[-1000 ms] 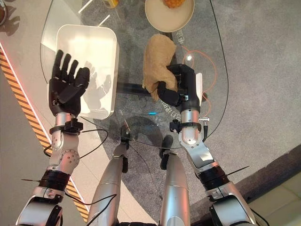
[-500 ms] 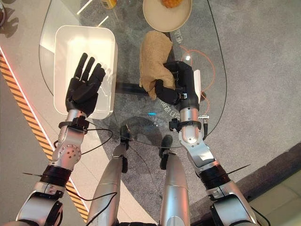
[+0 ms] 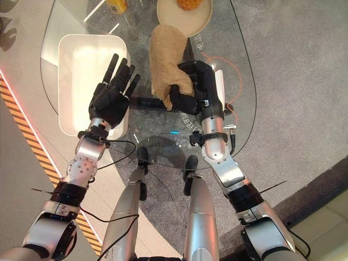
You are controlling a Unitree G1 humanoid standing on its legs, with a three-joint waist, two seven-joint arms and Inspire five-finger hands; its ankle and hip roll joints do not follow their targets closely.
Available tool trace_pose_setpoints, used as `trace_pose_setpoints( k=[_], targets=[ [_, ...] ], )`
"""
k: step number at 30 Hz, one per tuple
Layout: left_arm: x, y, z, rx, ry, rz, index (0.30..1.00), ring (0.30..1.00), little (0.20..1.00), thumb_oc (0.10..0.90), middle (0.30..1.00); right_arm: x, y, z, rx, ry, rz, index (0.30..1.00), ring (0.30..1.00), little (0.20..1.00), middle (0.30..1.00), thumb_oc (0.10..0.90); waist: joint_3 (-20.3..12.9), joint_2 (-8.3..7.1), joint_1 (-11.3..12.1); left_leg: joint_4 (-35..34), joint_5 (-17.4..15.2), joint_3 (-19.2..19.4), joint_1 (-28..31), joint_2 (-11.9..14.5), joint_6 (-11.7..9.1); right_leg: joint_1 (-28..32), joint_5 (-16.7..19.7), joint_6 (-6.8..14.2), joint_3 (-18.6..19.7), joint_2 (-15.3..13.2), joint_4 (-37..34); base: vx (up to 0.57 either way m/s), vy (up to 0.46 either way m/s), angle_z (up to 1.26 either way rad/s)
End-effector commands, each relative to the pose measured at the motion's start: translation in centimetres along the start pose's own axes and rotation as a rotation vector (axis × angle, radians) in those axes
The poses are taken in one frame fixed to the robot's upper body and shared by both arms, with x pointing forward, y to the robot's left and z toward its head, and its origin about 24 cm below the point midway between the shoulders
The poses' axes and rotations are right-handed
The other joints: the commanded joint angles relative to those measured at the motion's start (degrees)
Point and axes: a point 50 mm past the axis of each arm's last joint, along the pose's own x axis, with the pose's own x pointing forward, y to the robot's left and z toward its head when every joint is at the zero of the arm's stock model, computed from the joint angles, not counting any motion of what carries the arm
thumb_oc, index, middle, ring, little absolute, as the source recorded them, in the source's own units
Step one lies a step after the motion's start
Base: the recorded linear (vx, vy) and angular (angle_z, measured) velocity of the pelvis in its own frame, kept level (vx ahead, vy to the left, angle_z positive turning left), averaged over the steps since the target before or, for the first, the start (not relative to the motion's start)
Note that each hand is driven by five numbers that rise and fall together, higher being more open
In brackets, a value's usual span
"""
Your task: Wipe the table with a cloth and put it in the basket.
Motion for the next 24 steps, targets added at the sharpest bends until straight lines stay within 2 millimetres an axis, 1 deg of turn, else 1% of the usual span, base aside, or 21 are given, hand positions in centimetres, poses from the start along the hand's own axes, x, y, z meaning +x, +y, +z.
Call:
trace_pose_setpoints(
  k=[1, 4, 8, 11, 20, 24],
  targets=[
    [2.1, -5.4, 1.4, -0.073, -0.065, -0.266, 0.900, 0.900, 0.900, 0.800, 0.900, 1.5, 0.3, 10.2, 0.155, -0.469, 0.031, 0.300, 0.300, 0.200, 0.300, 0.100, -1.5, -1.36, -1.2, 4.0, -7.6, 4.6, 1.9, -2.4, 2.8, 3.7, 6.4, 3.7, 1.4, 2.2, -11.3, 0.00, 0.000, 0.00],
    [2.2, -6.0, 0.9, -0.154, -0.040, -0.300, 0.900, 0.900, 0.900, 0.800, 0.900, 1.5, 0.8, 10.4, 0.158, -0.474, 0.049, 0.300, 0.300, 0.200, 0.300, 0.100, -1.5, -1.44, -1.4, 4.0, -7.6, 4.7, 1.7, -2.5, 2.8, 3.5, 6.5, 3.7, 1.5, 2.2, -11.4, 0.00, 0.000, 0.00],
    [2.3, -6.5, 0.5, -0.195, -0.025, -0.330, 0.900, 0.900, 0.900, 0.800, 0.900, 1.6, 1.0, 10.5, 0.158, -0.474, 0.057, 0.300, 0.300, 0.200, 0.300, 0.100, -1.5, -1.51, -1.4, 3.9, -7.6, 4.7, 1.6, -2.5, 2.8, 3.5, 6.5, 3.7, 1.6, 2.3, -11.6, 0.00, 0.000, 0.00],
    [2.3, -7.3, -0.1, -0.241, 0.001, -0.377, 0.900, 0.900, 0.900, 0.800, 0.900, 1.6, 1.3, 10.6, 0.159, -0.471, 0.065, 0.300, 0.300, 0.200, 0.300, 0.100, -1.5, -1.59, -1.5, 3.7, -7.7, 4.8, 1.7, -2.6, 2.8, 3.6, 6.5, 3.7, 1.6, 2.4, -11.8, 0.00, -0.002, -0.03],
    [2.3, -8.5, -0.7, -0.230, 0.034, -0.452, 0.900, 0.900, 0.900, 0.800, 0.900, 1.6, 1.7, 10.7, 0.156, -0.460, 0.078, 0.300, 0.300, 0.200, 0.300, 0.100, -1.5, -1.72, -1.6, 3.5, -7.7, 4.7, 1.8, -2.7, 3.0, 3.7, 6.7, 3.7, 1.6, 2.4, -12.1, 0.00, 0.000, 0.00],
    [2.2, -8.8, -0.6, -0.222, 0.030, -0.489, 0.900, 0.900, 0.900, 0.800, 0.900, 1.7, 1.8, 10.5, 0.148, -0.447, 0.081, 0.300, 0.300, 0.200, 0.300, 0.100, -1.5, -1.66, -1.5, 3.4, -7.8, 4.8, 1.9, -2.8, 3.0, 3.5, 6.8, 3.7, 1.6, 2.4, -12.1, 0.00, 0.000, 0.00]
  ],
)
